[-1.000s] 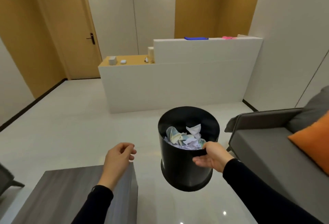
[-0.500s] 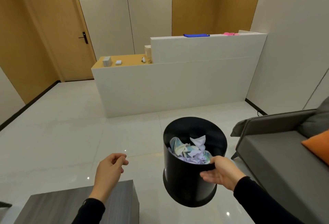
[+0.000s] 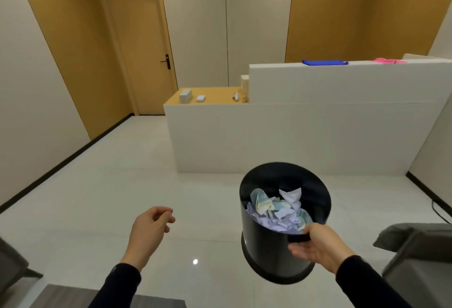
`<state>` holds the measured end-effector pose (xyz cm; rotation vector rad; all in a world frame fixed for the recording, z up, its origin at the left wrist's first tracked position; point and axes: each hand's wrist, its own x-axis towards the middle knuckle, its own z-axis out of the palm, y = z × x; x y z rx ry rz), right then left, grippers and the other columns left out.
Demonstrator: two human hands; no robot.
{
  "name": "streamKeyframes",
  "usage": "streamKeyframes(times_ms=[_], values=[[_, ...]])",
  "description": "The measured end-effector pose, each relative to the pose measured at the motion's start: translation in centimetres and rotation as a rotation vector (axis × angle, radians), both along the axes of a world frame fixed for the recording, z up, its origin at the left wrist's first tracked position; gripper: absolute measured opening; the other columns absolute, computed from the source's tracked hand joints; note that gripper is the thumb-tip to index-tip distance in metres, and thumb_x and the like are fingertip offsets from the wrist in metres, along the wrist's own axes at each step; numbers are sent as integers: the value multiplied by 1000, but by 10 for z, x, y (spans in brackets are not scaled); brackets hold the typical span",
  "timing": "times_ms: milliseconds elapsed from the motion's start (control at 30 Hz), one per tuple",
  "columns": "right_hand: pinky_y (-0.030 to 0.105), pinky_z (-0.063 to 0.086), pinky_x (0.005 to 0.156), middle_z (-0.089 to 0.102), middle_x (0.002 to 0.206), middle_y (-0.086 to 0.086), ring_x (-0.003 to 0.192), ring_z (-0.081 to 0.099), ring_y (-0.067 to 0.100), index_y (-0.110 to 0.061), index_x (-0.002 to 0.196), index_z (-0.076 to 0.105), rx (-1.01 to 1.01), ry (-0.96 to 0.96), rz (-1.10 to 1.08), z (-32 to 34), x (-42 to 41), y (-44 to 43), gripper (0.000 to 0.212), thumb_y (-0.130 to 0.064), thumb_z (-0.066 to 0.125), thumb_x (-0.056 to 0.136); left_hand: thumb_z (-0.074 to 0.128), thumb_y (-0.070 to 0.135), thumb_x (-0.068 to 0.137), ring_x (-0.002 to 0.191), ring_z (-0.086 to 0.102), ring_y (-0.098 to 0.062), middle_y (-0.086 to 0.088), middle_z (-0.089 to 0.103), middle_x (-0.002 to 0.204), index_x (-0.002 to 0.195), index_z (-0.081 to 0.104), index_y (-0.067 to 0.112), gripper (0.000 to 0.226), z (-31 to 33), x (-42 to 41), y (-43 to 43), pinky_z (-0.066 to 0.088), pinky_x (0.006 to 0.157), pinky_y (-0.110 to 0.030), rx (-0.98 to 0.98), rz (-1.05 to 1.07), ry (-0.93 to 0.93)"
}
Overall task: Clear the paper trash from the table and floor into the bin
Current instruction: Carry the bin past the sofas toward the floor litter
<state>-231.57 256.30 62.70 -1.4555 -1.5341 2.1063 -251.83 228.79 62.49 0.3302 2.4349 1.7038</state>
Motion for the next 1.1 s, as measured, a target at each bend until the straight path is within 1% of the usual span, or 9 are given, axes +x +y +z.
streamKeyframes(times_ms=[67, 200, 400, 600, 733, 833, 900, 967, 1100], values=[[33, 54, 45, 61, 84, 25, 68, 64, 36, -4, 129, 41, -40, 17, 17, 3, -19, 13, 35, -5, 36, 95, 55, 11, 86, 63, 59, -19, -4, 72, 78, 84, 67, 20, 15, -6, -16, 11, 45, 56, -28, -3, 14, -12], [30, 55, 36, 60, 84, 24, 67, 62, 35, -2, 117, 46, -94, 30, 40, 3, -61, 43, 26, -2, 34, 94, 55, 11, 86, 63, 59, -19, -3, 72, 79, 83, 67, 20, 15, -21, -52, 41, 45, 57, -29, -7, 18, -40], [31, 54, 35, 60, 81, 26, 64, 62, 35, 2, 113, 43, -115, -19, 39, -4, -136, 83, 22, -1, 33, 93, 53, 12, 87, 65, 59, -20, -2, 71, 78, 86, 66, 19, 15, -38, -130, 92, 46, 59, -30, 20, 12, -50], [31, 53, 34, 61, 84, 25, 66, 63, 36, -3, 113, 44, -97, -34, 20, -3, -244, 123, 21, -4, 35, 95, 53, 10, 88, 64, 57, -20, -4, 71, 79, 88, 66, 16, 15, -39, -236, 140, 45, 58, -30, 58, 17, -83], [29, 55, 38, 63, 85, 22, 64, 65, 33, -6, 96, 51, -66, -13, 63, 4, -312, 139, 13, -5, 38, 94, 53, 12, 88, 65, 58, -18, -3, 71, 80, 88, 66, 17, 15, -35, -300, 160, 45, 58, -29, 58, 9, -87], [27, 54, 39, 65, 83, 20, 55, 68, 30, -10, 82, 52, -40, -5, 116, 4, -361, 148, 18, -5, 38, 93, 54, 15, 87, 66, 59, -16, 0, 71, 80, 85, 66, 22, 14, -33, -343, 165, 45, 58, -29, 59, 37, -86], [27, 54, 37, 65, 80, 21, 44, 68, 26, -6, 86, 52, -33, -26, 163, 5, -392, 151, 17, -4, 37, 93, 54, 16, 87, 66, 60, -16, 1, 71, 81, 85, 66, 24, 15, -33, -366, 162, 45, 58, -28, 53, 75, -92], [28, 53, 36, 64, 79, 24, 41, 66, 25, -4, 101, 50, -34, -48, 219, 5, -425, 152, 15, -5, 36, 94, 53, 16, 86, 65, 60, -15, 1, 72, 80, 84, 66, 25, 15, -33, -385, 156, 44, 58, -27, 62, 124, -88], [28, 53, 35, 64, 76, 26, 38, 66, 26, 1, 121, 47, -36, -76, 352, -3, -497, 150, 30, -3, 35, 93, 53, 15, 86, 63, 59, -13, 2, 71, 79, 84, 66, 25, 16, -33, -418, 137, 44, 56, -25, 66, 259, -81]])
